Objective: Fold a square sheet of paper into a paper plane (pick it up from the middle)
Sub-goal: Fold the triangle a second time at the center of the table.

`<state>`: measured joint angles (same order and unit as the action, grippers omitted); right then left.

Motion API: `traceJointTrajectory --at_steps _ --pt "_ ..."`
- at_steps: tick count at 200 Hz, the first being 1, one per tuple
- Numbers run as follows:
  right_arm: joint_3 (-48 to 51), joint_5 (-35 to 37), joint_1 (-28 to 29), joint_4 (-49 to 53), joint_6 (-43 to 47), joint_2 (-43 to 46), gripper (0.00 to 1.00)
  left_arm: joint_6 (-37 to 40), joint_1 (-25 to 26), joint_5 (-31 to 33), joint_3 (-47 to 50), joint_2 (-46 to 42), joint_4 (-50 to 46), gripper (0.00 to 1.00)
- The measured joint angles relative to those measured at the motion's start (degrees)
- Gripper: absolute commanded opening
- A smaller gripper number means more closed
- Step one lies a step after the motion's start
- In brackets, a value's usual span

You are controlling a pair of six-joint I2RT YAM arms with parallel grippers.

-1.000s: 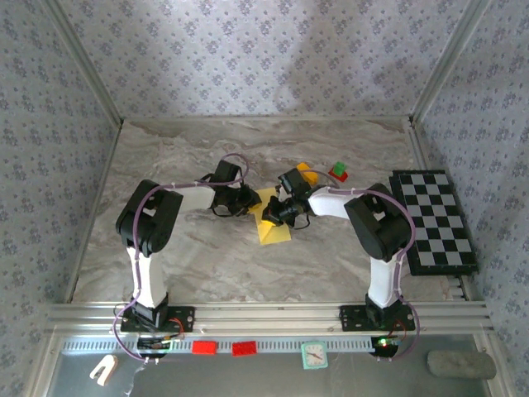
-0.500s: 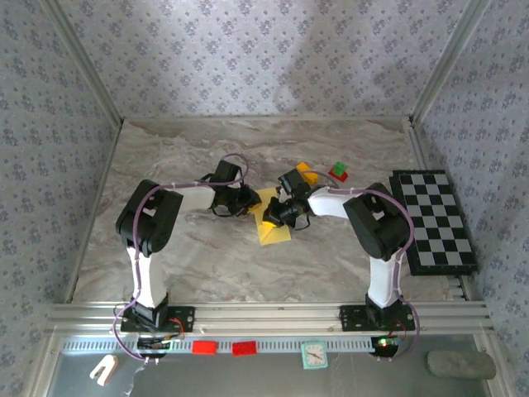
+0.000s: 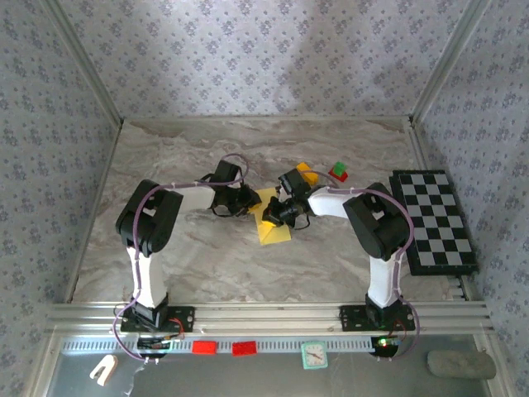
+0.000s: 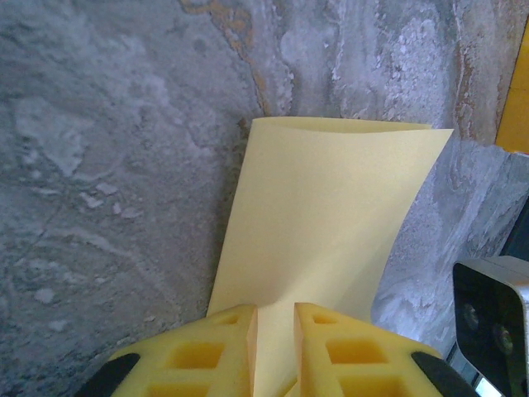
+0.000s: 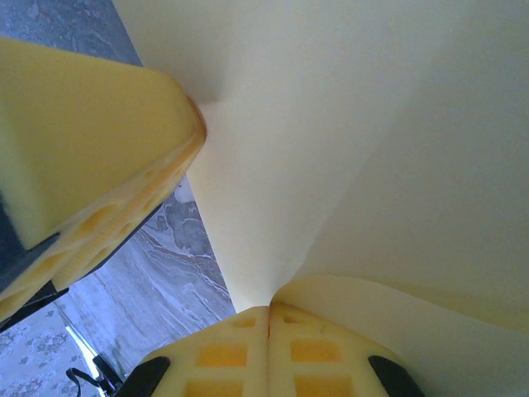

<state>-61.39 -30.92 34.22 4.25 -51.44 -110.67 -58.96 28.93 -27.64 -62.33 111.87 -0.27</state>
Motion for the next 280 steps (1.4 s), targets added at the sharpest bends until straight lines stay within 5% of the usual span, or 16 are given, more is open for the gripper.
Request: traceJointTrajectory --at_steps 180,280 --pt "-0.2 -1.5 -0.5 -0.2 0.0 -0.9 0.03 0.0 0.0 0.0 -0.1 0.0 -0.1 0.20" --pt "-1.2 -2.8 -0.5 -0.9 -0.2 -1.1 0.36 2.2 -5.5 2.8 -2.5 -6.7 -6.3 0.32"
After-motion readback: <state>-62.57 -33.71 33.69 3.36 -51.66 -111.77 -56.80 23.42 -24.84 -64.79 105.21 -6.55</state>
